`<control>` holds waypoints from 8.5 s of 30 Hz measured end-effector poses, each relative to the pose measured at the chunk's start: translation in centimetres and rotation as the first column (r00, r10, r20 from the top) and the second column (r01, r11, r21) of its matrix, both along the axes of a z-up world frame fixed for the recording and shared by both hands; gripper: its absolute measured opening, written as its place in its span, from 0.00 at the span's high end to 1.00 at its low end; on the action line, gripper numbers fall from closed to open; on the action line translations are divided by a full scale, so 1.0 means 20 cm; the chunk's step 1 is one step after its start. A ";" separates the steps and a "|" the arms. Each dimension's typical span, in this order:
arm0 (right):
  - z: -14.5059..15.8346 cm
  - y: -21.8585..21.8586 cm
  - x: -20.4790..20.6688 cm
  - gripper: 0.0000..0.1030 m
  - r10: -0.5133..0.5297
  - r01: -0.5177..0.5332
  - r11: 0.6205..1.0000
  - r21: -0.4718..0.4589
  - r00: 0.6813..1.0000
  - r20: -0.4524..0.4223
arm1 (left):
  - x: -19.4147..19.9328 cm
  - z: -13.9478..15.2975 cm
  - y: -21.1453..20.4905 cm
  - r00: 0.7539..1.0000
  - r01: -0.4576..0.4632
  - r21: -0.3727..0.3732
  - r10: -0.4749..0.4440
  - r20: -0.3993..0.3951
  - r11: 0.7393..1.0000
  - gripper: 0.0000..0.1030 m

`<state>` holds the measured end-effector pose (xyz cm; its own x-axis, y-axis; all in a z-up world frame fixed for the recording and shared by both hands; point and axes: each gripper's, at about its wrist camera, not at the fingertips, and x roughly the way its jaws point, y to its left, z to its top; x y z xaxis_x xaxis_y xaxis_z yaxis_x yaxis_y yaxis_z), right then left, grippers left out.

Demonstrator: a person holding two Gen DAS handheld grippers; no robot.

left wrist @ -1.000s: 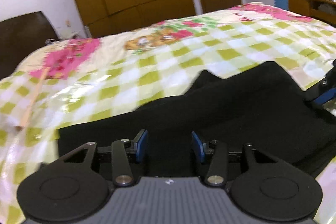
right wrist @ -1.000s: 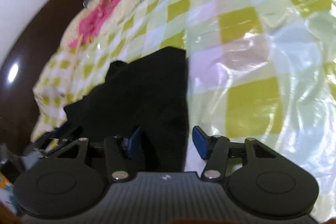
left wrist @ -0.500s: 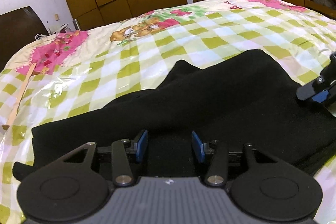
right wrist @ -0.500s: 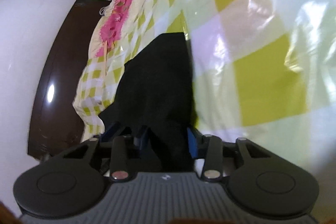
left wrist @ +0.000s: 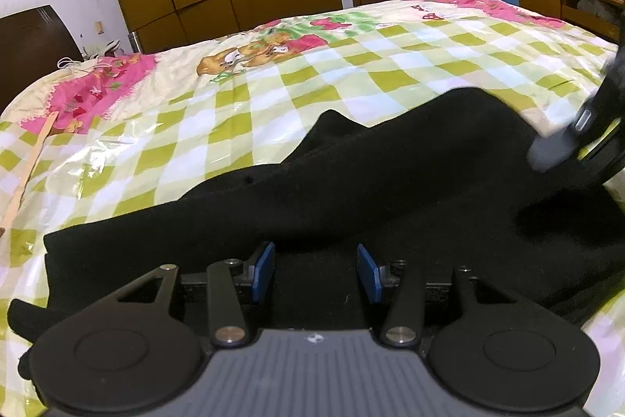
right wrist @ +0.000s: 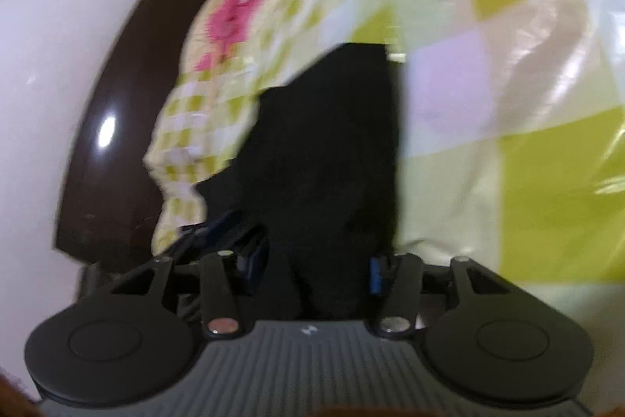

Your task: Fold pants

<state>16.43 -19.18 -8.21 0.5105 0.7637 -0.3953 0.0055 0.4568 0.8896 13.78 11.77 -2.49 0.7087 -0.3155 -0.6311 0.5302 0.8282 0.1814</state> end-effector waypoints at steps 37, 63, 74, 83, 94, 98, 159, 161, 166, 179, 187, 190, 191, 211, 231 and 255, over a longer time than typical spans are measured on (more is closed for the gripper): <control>0.60 -0.28 -0.38 0.80 -0.336 0.316 0.926 -0.205 0.939 -0.072 | -0.32 -0.04 -0.51 0.953 0.273 0.140 -0.287 0.092 0.952 0.43; 0.73 0.57 0.17 0.46 0.060 0.053 0.778 -0.626 0.986 0.157 | -0.39 0.21 0.43 0.981 -0.137 -0.329 0.083 -0.173 0.934 0.42; 0.68 0.60 0.49 0.31 0.459 -0.183 0.724 -0.666 0.847 0.266 | -0.40 0.33 0.55 0.966 -0.210 -0.369 0.134 -0.222 0.905 0.40; 0.51 0.60 0.67 0.65 0.542 -0.402 0.756 -0.518 0.827 0.149 | -0.23 0.25 0.35 0.958 -0.190 -0.342 0.097 -0.271 0.920 0.32; 0.65 0.54 0.62 0.88 0.421 -0.265 0.823 -0.502 0.878 0.227 | -0.10 0.36 0.32 0.986 -0.096 -0.303 0.049 -0.161 0.948 0.68; 0.45 0.59 0.75 0.88 0.334 -0.210 0.859 -0.467 0.921 0.200 | 0.02 0.18 0.38 0.970 -0.167 -0.290 0.104 -0.220 0.942 0.67; 0.30 0.09 0.31 0.75 -0.205 0.232 0.920 -0.317 0.972 0.116 | -0.26 0.23 -0.05 0.978 0.162 -0.154 -0.179 -0.107 0.975 0.56; 0.37 0.09 0.20 0.70 -0.196 0.227 0.921 -0.317 0.973 0.126 | -0.24 0.29 0.02 0.985 0.130 -0.183 -0.148 -0.090 0.975 0.56; 0.41 0.26 -0.06 0.70 -0.081 0.112 0.923 -0.368 0.992 0.098 | -0.14 0.33 0.10 0.997 0.068 -0.170 -0.074 -0.030 0.983 0.49; 0.40 0.36 -0.13 0.55 -0.115 0.126 0.886 -0.446 0.992 0.051 | 0.02 0.27 0.26 0.998 -0.036 -0.186 0.026 -0.058 0.982 0.48; 0.31 0.49 -0.01 0.51 -0.058 0.093 0.820 -0.565 0.995 0.079 | 0.13 0.08 0.18 0.993 -0.068 -0.092 0.059 -0.099 0.993 0.47; 0.28 0.45 0.07 0.61 -0.062 0.087 0.814 -0.574 0.996 0.063 | 0.15 0.08 0.16 0.991 -0.086 -0.098 0.075 -0.115 0.991 0.45; 0.27 0.43 0.11 0.63 -0.067 0.086 0.815 -0.573 0.996 0.054 | 0.16 0.07 0.14 0.990 -0.089 -0.096 0.078 -0.116 0.991 0.44; 0.53 0.51 -0.26 0.60 -0.055 0.108 0.819 -0.564 0.992 0.111 | -0.13 0.35 -0.01 0.969 -0.233 -0.098 0.223 -0.103 0.968 0.29; 0.68 0.49 -0.65 0.52 -0.082 0.168 0.822 -0.544 0.980 0.180 | -0.43 0.49 -0.07 0.932 -0.363 -0.086 0.359 -0.058 0.928 0.00; 0.63 0.51 -0.75 0.48 -0.089 0.156 0.808 -0.569 0.986 0.144 | -0.56 0.44 -0.10 0.926 -0.360 -0.064 0.348 -0.144 0.931 0.00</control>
<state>1.44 -8.94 4.45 0.6481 0.3407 -0.6811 0.0186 0.8870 0.4615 2.52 9.83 6.36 0.6994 -0.1167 -0.7052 0.2132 0.9757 0.0500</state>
